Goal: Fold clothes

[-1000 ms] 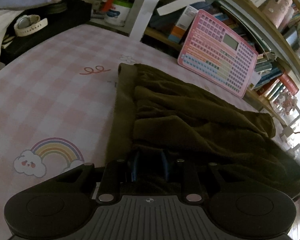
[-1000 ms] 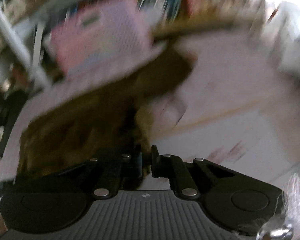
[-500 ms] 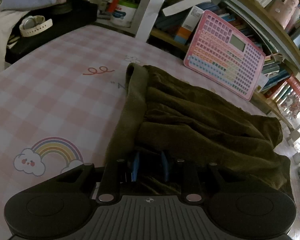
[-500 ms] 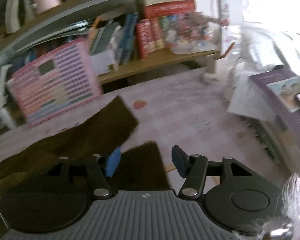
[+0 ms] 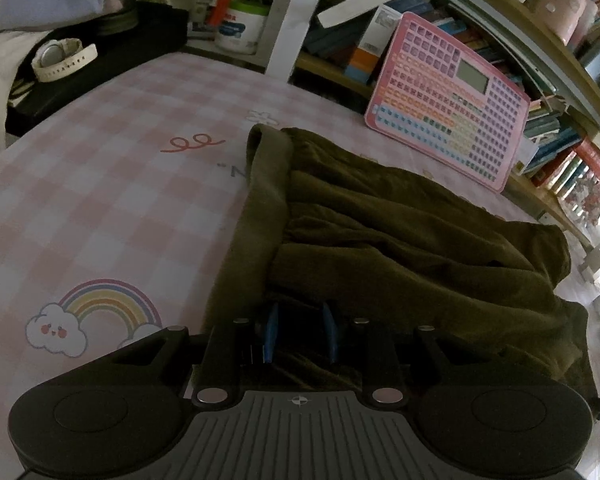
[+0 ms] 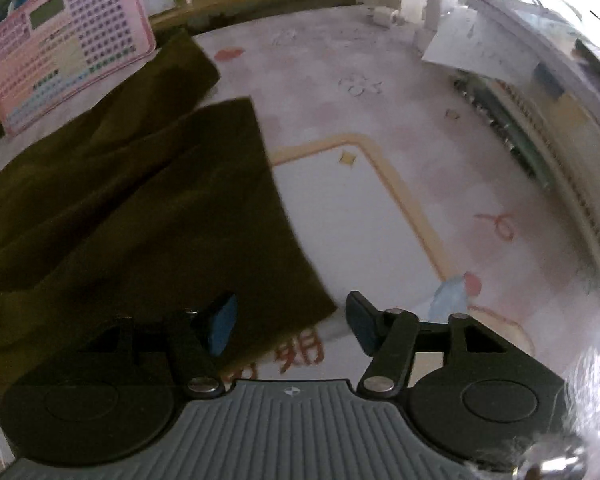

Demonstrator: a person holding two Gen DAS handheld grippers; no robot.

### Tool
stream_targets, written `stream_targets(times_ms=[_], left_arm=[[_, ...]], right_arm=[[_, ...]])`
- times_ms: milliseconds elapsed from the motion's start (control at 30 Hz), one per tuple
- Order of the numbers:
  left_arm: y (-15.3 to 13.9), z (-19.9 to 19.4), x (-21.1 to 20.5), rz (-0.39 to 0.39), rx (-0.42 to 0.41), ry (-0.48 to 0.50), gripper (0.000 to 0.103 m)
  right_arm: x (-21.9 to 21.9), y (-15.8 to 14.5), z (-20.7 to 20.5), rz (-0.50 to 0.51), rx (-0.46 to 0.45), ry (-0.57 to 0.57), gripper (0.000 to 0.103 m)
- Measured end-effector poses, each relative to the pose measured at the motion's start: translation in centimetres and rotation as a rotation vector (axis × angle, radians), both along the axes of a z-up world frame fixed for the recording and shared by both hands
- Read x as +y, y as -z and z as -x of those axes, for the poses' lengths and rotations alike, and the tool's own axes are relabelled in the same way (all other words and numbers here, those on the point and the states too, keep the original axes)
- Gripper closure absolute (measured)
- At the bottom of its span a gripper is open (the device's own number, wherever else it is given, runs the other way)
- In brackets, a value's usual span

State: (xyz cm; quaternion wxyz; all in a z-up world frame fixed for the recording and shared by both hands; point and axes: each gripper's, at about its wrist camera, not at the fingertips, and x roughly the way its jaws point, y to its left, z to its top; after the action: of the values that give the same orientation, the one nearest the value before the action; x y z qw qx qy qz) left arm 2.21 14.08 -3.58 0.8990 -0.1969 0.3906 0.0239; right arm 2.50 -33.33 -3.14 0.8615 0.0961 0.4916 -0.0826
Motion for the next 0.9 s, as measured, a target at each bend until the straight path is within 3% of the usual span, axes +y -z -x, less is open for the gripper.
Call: stream_targets(times_ms=[33,67,100,167,333,400,433,533,600,700,767,900], left_arm=[[0.0,0.0,0.0,0.001,-0.001,0.002,0.078],[0.0,0.1,0.1,0.002,-0.001,0.005,0.078],[0.1,0.1,0.1,0.001,-0.002,0.008,0.078],[0.0,0.0,0.1,-0.002,0.001,0.018,0.078],[-0.1,-0.3,0.1,-0.004,0.011,0.039,0.078],[0.0,-0.2,0.1,0.004,0.007,0.041,0.078],[0.0,-0.1,0.1,0.008,0.005,0.042,0.078],[0.1,0.0,0.2,0.017,0.001,0.065,0.078],[0.0,0.0,0.4,0.019,0.002,0.081,0.078],[-0.2,0.0,0.8,0.030,0.003,0.089,0.078],[-0.6,0.4,0.9,0.028,-0.010,0.089,0.077],[-1.4,1.5,1.8,0.016,-0.042,0.052,0.072]], right_arm=[[0.5,0.1,0.0,0.025,-0.010,-0.026,0.059],[0.8,0.0,0.0,0.038,-0.018,-0.054,0.079],[1.1,-0.1,0.0,0.023,-0.024,-0.087,0.089],[1.5,-1.9,0.3,0.017,-0.086,-0.109,0.092],[1.6,-9.3,2.5,0.008,-0.345,-0.104,0.093],[0.7,-11.2,4.3,-0.010,-0.397,-0.075,0.093],[0.1,-10.6,5.0,-0.028,-0.370,-0.048,0.093],[-1.6,-5.4,6.7,-0.080,-0.151,0.053,0.093],[-1.5,-2.9,7.5,-0.081,-0.070,0.085,0.091],[-0.3,-2.3,7.7,0.012,-0.067,0.109,0.078],[0.4,-2.7,7.6,0.088,-0.084,0.137,0.063],[0.3,-4.2,7.5,0.113,-0.161,0.146,0.063]])
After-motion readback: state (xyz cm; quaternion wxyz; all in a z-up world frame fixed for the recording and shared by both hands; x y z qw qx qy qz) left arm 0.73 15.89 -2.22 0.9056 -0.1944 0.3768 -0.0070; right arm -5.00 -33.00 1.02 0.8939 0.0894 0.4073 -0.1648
